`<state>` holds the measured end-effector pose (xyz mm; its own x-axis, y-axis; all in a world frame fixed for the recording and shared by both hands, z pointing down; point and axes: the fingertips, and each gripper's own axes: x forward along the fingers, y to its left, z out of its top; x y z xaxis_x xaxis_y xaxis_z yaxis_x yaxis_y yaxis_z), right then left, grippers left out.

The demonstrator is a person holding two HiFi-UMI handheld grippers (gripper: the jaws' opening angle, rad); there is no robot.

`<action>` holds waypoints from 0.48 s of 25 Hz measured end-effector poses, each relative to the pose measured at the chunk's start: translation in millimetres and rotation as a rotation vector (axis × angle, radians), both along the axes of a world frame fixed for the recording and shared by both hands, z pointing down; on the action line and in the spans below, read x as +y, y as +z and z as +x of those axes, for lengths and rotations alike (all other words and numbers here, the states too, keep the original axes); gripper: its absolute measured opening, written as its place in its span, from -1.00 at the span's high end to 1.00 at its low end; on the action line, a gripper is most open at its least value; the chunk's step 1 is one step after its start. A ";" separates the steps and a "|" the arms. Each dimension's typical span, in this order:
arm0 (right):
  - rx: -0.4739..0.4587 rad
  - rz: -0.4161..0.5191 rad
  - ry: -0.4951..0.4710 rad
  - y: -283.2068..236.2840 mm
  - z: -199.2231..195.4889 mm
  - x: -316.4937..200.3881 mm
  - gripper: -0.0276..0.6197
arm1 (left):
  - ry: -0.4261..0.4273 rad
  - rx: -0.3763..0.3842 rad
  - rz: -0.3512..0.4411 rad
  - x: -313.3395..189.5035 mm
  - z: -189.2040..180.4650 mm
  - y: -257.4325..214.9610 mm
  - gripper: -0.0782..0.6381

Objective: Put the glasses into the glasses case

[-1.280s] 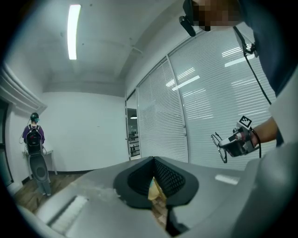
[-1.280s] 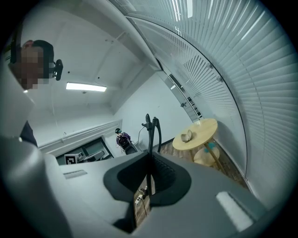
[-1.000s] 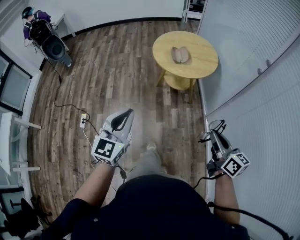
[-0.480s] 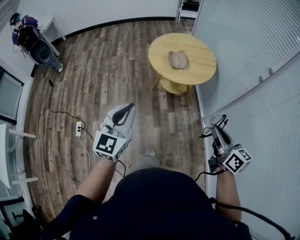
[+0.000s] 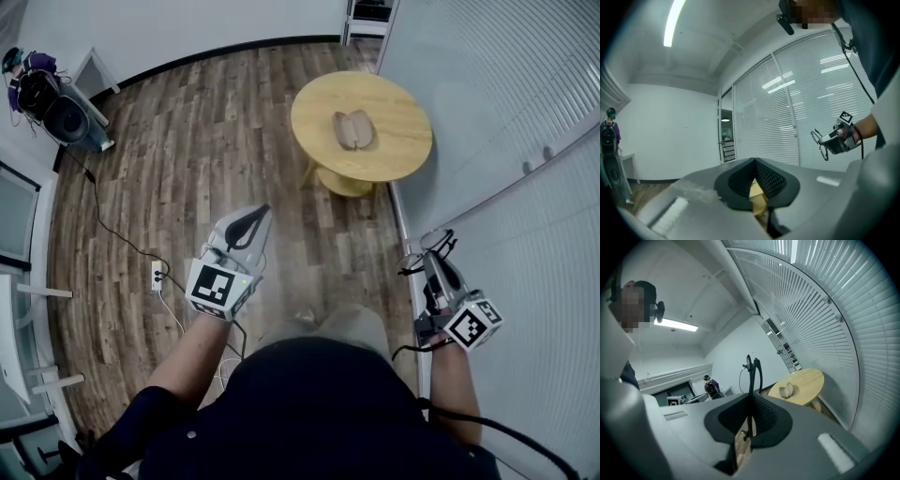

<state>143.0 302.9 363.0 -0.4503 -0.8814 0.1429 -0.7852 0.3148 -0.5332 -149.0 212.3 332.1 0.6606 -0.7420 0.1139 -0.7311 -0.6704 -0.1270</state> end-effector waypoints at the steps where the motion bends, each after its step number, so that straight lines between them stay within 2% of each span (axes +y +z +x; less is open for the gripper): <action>1: 0.007 0.003 0.006 -0.9 0.1 -4.5 0.84 | 0.002 0.001 -0.008 -5.2 1.1 2.2 0.76; 7: -0.001 -0.015 -0.010 2.3 1.3 -28.8 0.84 | 0.039 0.000 -0.049 -29.7 16.2 17.9 0.76; 12: -0.003 -0.039 -0.029 5.2 14.9 -54.5 0.84 | 0.023 0.010 -0.058 -57.7 29.8 17.7 0.76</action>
